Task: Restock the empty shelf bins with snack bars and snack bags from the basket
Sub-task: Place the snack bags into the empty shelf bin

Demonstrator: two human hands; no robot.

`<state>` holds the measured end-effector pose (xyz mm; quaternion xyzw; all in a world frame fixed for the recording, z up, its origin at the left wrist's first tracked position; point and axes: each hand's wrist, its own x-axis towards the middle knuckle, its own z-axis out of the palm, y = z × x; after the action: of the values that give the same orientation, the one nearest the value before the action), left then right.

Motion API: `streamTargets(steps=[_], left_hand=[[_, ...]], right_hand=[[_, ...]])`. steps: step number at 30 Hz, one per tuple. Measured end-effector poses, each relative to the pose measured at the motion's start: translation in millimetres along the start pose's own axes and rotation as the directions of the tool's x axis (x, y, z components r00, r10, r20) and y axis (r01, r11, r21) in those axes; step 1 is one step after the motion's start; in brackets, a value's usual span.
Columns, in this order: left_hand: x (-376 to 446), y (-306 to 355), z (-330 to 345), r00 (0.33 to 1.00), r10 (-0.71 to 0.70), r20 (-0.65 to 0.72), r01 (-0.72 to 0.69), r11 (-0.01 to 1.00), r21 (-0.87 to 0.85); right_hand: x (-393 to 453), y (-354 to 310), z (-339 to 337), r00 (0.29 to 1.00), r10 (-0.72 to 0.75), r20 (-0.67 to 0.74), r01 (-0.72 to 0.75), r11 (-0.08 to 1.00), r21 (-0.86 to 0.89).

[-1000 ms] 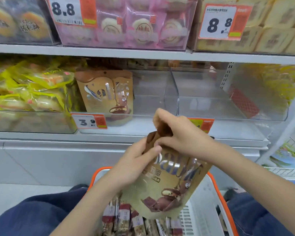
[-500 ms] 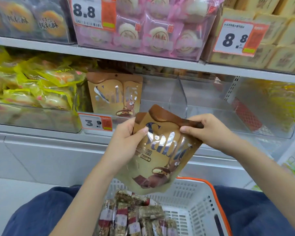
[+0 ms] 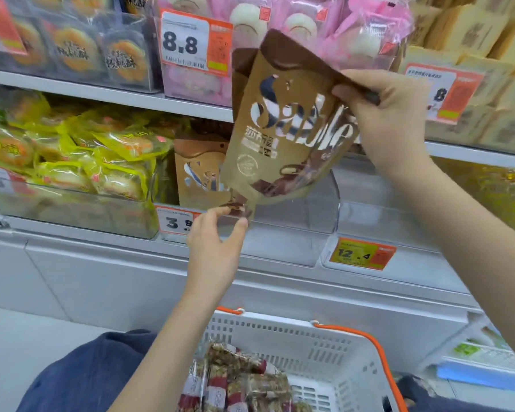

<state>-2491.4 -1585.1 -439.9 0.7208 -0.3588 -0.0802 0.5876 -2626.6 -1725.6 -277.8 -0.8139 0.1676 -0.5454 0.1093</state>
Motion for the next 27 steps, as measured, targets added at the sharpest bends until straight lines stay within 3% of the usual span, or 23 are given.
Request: streamTargets(steps=[5, 9, 13, 15, 17, 20, 22, 27], left_hand=[[-1, -10, 2, 0.996, -0.055, 0.074, 0.029, 0.948, 0.316], [-2, -9, 7, 0.985, -0.121, 0.125, 0.06, 0.91, 0.411], [2, -7, 18, 0.994, 0.002, 0.112, -0.055, 0.881, 0.471], [8, -9, 24, 0.99, 0.056, 0.132, -0.118, 0.845, 0.522], [16, -11, 27, 0.984, 0.052, 0.169, -0.141, 0.81, 0.569], [24, -15, 30, 0.979, 0.023, 0.201, -0.141, 0.787, 0.6], [26, -16, 31, 0.979, 0.024, 0.204, -0.146, 0.783, 0.605], [26, -15, 35, 0.97, 0.019, 0.241, -0.163, 0.787, 0.595]], right_hand=[[-20, 37, 33, 0.992, -0.089, 0.084, 0.106, 0.969, -0.225], [-39, 63, 44, 0.99, 0.093, 0.105, -0.065, 0.968, -0.241], [-43, 81, 50, 0.944, 0.215, 0.249, -0.137, 0.945, -0.297], [-38, 89, 53, 0.923, 0.289, 0.252, -0.189, 0.915, -0.357], [-30, 100, 60, 0.879, 0.412, 0.242, -0.312, 0.879, -0.36], [-19, 116, 76, 0.757, 0.596, 0.269, -0.505, 0.794, -0.337], [-15, 128, 85, 0.714, 0.651, 0.257, -0.572, 0.755, -0.322], [0, 147, 103, 0.725, 0.674, 0.142, -0.642, 0.736, -0.216]])
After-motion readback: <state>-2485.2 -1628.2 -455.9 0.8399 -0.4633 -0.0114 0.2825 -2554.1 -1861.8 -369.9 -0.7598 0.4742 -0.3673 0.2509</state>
